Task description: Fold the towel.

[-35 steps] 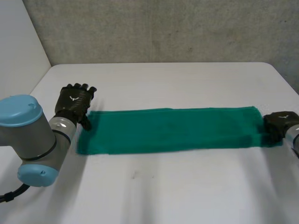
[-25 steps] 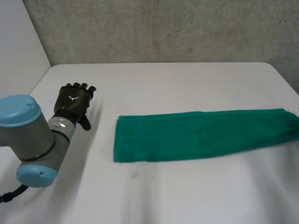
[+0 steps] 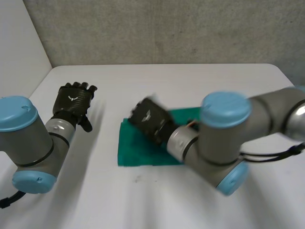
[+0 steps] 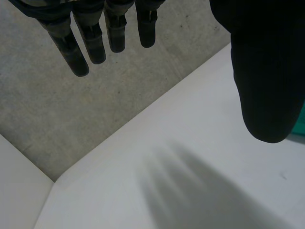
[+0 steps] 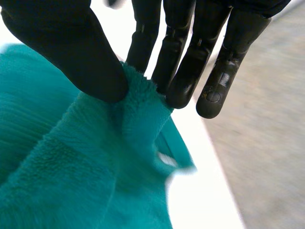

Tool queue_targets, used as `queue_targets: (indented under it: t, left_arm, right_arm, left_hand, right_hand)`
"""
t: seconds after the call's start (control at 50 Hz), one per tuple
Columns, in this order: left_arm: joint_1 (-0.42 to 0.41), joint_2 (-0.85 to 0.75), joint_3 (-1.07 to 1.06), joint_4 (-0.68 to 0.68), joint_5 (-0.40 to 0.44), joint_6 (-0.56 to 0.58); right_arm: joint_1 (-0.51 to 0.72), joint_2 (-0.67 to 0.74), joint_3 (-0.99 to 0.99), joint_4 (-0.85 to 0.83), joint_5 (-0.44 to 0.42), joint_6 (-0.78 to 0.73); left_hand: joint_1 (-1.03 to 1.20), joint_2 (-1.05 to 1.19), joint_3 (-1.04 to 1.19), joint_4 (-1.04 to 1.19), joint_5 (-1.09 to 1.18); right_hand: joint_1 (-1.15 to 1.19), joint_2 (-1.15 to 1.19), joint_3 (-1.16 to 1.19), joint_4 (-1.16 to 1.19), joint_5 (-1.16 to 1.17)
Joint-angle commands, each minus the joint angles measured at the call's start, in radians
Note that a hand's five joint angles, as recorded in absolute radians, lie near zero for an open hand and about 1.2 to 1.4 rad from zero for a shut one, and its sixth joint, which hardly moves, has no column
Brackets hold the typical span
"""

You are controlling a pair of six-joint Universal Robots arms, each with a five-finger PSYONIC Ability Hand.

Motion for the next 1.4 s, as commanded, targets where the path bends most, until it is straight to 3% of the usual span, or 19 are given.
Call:
queue_targets:
  t: [0.02,0.06,0.14,0.2,0.34,0.42,0.44,0.5,0.58,0.68,0.82,0.94,0.98,1.0,1.02,1.06,1.14,1.26,1.4]
  left_arm:
    - [-0.021,-0.002,-0.004,0.0,0.0,0.0]
    - [-0.025,-0.002,-0.002,0.0,0.0,0.0]
    - [-0.04,0.0,-0.001,0.001,0.002,0.001]
    - [-0.051,-0.002,-0.001,0.001,0.002,0.002]
    - [-0.061,-0.006,-0.001,0.006,0.002,0.002]
    - [-0.063,-0.009,-0.002,0.005,0.0,0.002]
    - [-0.063,-0.009,-0.002,0.005,0.0,0.002]
    - [-0.071,-0.009,-0.004,0.005,-0.001,0.002]
    - [-0.077,-0.005,-0.004,0.001,-0.001,0.002]
    - [-0.081,0.0,-0.008,0.001,-0.003,0.002]
    - [-0.094,0.006,-0.007,0.001,-0.003,0.002]
    - [-0.123,0.023,0.012,0.0,-0.008,-0.032]
    - [-0.141,0.029,0.025,0.0,-0.018,-0.066]
    - [-0.141,0.029,0.025,0.0,-0.018,-0.066]
    - [-0.147,0.032,0.033,0.0,-0.021,-0.078]
    - [-0.178,0.037,0.071,-0.009,-0.032,-0.129]
    - [-0.215,0.021,0.139,-0.049,-0.035,-0.193]
    - [-0.273,-0.055,0.266,-0.13,-0.035,-0.296]
    - [-0.321,-0.183,0.368,-0.273,-0.043,-0.407]
  right_arm:
    - [0.027,0.086,0.004,-0.004,0.019,0.009]
    - [0.021,0.072,0.004,-0.003,0.066,0.03]
    - [-0.048,-0.009,0.03,0.008,0.199,0.148]
    - [-0.12,-0.06,0.082,0.029,0.235,0.229]
    - [-0.306,-0.148,0.304,0.097,0.149,0.333]
    - [-0.396,-0.146,0.37,0.088,0.151,0.328]
    - [-0.425,-0.145,0.378,0.08,0.148,0.328]
    - [-0.459,-0.143,0.377,0.062,0.152,0.327]
    - [-0.472,-0.145,0.36,0.005,0.164,0.319]
    - [-0.386,-0.161,0.266,-0.02,0.194,0.291]
    - [-0.093,-0.14,0.147,-0.018,0.171,0.267]
    - [0.063,-0.019,0.143,-0.017,0.074,0.144]
    - [0.076,-0.005,0.14,-0.014,0.06,0.115]
    - [0.079,-0.003,0.137,-0.012,0.059,0.103]
    - [0.073,-0.011,0.139,-0.009,0.071,0.1]
    - [0.052,-0.032,0.142,-0.009,0.106,0.13]
    - [-0.028,-0.12,0.153,-0.006,0.155,0.245]
    - [-0.189,-0.221,0.185,0.0,0.145,0.636]
    - [-0.219,-0.147,0.102,0.15,0.097,0.679]
  left_hand:
    - [-0.021,-0.031,-0.043,-0.03,-0.033]
    - [-0.021,-0.031,-0.043,-0.03,-0.033]
    - [-0.021,-0.031,-0.043,-0.03,-0.033]
    - [-0.021,-0.031,-0.043,-0.03,-0.033]
    - [-0.019,-0.028,-0.04,-0.027,-0.03]
    - [-0.019,-0.028,-0.04,-0.027,-0.03]
    - [-0.021,-0.031,-0.043,-0.03,-0.033]
    - [-0.021,-0.031,-0.043,-0.03,-0.033]
    - [-0.021,-0.031,-0.043,-0.03,-0.033]
    - [-0.021,-0.031,-0.043,-0.03,-0.033]
    - [-0.021,-0.031,-0.043,-0.03,-0.033]
    - [-0.016,-0.025,-0.037,-0.024,-0.027]
    - [-0.007,-0.017,-0.029,-0.015,-0.019]
    - [-0.007,-0.017,-0.029,-0.015,-0.019]
    - [-0.007,-0.017,-0.029,-0.015,-0.019]
    - [-0.001,-0.011,-0.023,-0.009,-0.013]
    - [0.008,-0.002,-0.014,-0.001,-0.004]
    - [0.031,0.021,0.009,0.023,0.02]
    - [0.081,0.071,0.059,0.073,0.07]
  right_hand:
    - [-0.569,-0.776,-0.784,-0.79,-0.761]
    - [-0.795,-1.002,-1.011,-1.016,-0.987]
    - [-0.795,-1.002,-1.011,-1.016,-0.987]
    - [-0.795,-1.002,-1.011,-1.016,-0.987]
    - [-0.795,-1.002,-1.011,-1.016,-0.987]
    - [-0.457,-0.664,-0.673,-0.678,-0.649]
    - [-0.13,-0.337,-0.346,-0.351,-0.322]
    - [0.425,0.218,0.209,0.204,0.233]
    - [0.427,0.22,0.211,0.206,0.235]
    - [0.427,0.22,0.211,0.206,0.235]
    - [0.427,0.22,0.211,0.206,0.235]
    - [0.427,0.22,0.211,0.206,0.235]
    - [0.41,0.204,0.195,0.189,0.219]
    - [0.186,-0.02,-0.029,-0.034,-0.005]
    - [-0.339,-0.546,-0.555,-0.56,-0.531]
    - [-0.795,-1.002,-1.011,-1.016,-0.987]
    - [-0.795,-1.002,-1.011,-1.016,-0.987]
    - [-0.795,-1.002,-1.011,-1.016,-0.987]
    - [-0.795,-1.002,-1.011,-1.016,-0.987]
